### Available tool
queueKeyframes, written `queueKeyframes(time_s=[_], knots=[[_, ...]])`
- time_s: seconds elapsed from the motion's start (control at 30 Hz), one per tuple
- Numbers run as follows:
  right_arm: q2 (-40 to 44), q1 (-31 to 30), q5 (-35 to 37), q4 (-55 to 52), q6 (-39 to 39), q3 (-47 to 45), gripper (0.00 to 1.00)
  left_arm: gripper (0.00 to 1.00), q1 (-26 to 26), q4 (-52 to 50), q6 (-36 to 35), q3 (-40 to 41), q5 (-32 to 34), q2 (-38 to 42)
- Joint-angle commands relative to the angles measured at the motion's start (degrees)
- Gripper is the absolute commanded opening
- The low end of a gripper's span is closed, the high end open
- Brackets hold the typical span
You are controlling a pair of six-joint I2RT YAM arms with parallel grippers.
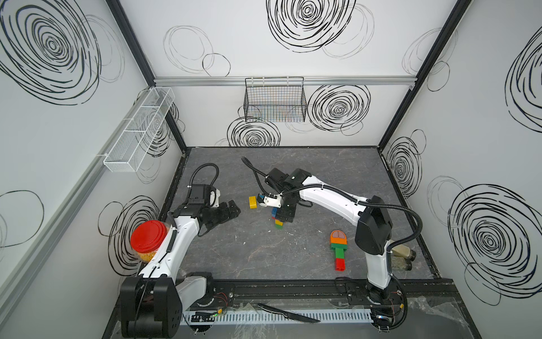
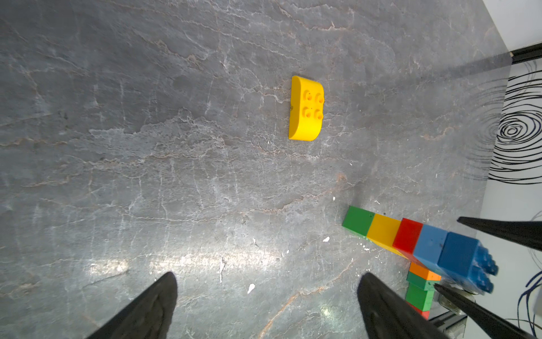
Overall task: Assemble an ice cream with lego
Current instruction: Assemble the lego brick with the lego brick.
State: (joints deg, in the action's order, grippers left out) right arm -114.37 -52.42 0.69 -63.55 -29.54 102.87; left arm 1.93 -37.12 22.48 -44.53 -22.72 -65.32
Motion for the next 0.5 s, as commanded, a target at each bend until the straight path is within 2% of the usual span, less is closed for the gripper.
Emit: queueKeyframes(time_s=[0.0, 0.47], knots=[[2.56, 0.28, 2.78, 0.0, 0.16, -1.17, 0.75, 0.99, 0.53, -0.3, -0.71, -1.36, -0.39, 1.08], [3.98, 1.01, 5.21, 1.27, 0.95, -3.11, 0.78, 0.99, 0.53, -0.52, -0.42, -1.35, -0.22, 1.41]])
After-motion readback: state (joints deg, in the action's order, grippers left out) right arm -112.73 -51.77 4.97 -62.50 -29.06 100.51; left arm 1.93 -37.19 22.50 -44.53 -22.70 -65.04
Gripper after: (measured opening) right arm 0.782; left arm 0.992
